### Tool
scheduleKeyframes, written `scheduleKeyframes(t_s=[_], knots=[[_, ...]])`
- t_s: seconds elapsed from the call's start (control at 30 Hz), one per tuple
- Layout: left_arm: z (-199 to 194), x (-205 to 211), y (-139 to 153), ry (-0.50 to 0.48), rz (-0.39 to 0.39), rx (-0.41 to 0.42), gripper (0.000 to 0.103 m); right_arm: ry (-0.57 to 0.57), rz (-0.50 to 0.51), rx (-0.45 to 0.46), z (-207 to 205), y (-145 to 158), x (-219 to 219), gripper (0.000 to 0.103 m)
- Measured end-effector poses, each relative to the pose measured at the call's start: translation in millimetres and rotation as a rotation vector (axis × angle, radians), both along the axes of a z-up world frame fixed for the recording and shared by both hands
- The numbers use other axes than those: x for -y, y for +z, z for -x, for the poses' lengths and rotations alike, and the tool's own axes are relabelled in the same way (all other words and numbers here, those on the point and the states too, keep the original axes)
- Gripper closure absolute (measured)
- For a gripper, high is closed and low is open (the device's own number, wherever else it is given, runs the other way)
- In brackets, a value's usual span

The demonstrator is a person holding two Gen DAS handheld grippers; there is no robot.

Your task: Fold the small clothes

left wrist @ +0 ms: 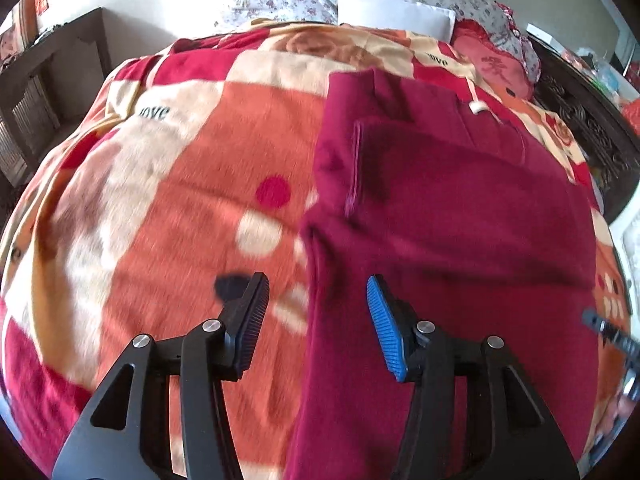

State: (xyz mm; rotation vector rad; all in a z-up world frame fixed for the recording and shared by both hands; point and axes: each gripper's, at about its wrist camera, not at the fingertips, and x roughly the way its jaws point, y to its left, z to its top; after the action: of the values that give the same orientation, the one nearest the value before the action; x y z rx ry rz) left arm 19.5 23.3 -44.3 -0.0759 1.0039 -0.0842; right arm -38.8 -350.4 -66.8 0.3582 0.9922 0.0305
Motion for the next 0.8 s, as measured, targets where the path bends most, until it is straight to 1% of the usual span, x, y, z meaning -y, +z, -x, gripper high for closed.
scheduleKeyframes(t_s=[0.03, 0.07, 0.1, 0.2, 0.3, 0.37, 0.47, 0.5, 0.53, 0.57, 0.6, 0.67, 0.77, 0.8], knots=[[8, -2, 0, -0.002, 0.004, -0.003, 0.052, 0.002, 0.052, 0.007, 2, 5, -2, 0.095], [16, -5, -2, -0.008, 0.008, -0.009, 0.052, -0.003, 0.081, 0.0, 3, 4, -1, 0.095], [21, -6, -3, -0.014, 0.006, -0.016, 0.052, -0.016, 0.082, -0.015, 4, 0, 3, 0.095], [38, -11, -9, -0.016, -0.005, -0.032, 0.052, -0.049, 0.005, -0.033, 8, -9, 13, 0.095], [52, -20, -11, -0.005, 0.026, -0.056, 0.052, -0.066, -0.065, -0.01, 21, 3, 16, 0.095], [63, -26, -11, -0.006, 0.049, -0.066, 0.052, -0.066, -0.086, -0.02, 32, 9, 16, 0.095], [77, -29, -11, -0.025, 0.056, -0.08, 0.052, -0.035, -0.1, -0.036, 56, 14, 11, 0.093], [83, -29, -11, -0.033, 0.057, -0.085, 0.052, -0.016, -0.1, -0.04, 66, 14, 7, 0.089], [88, -31, -11, -0.04, 0.059, -0.088, 0.052, -0.004, -0.098, -0.048, 73, 13, 4, 0.078], [92, -31, -11, -0.046, 0.061, -0.093, 0.052, 0.006, -0.098, -0.059, 79, 11, 0, 0.069], [97, -31, -12, -0.052, 0.064, -0.104, 0.052, 0.013, -0.105, -0.066, 87, 9, -4, 0.053], [105, -30, -16, -0.065, 0.067, -0.126, 0.052, 0.024, -0.129, -0.062, 102, 4, -10, 0.052], [118, -31, -21, -0.075, 0.073, -0.154, 0.052, 0.06, -0.103, -0.058, 116, -2, -24, 0.052], [122, -30, -22, -0.081, 0.068, -0.155, 0.052, 0.074, -0.076, -0.045, 120, -2, -30, 0.06]])
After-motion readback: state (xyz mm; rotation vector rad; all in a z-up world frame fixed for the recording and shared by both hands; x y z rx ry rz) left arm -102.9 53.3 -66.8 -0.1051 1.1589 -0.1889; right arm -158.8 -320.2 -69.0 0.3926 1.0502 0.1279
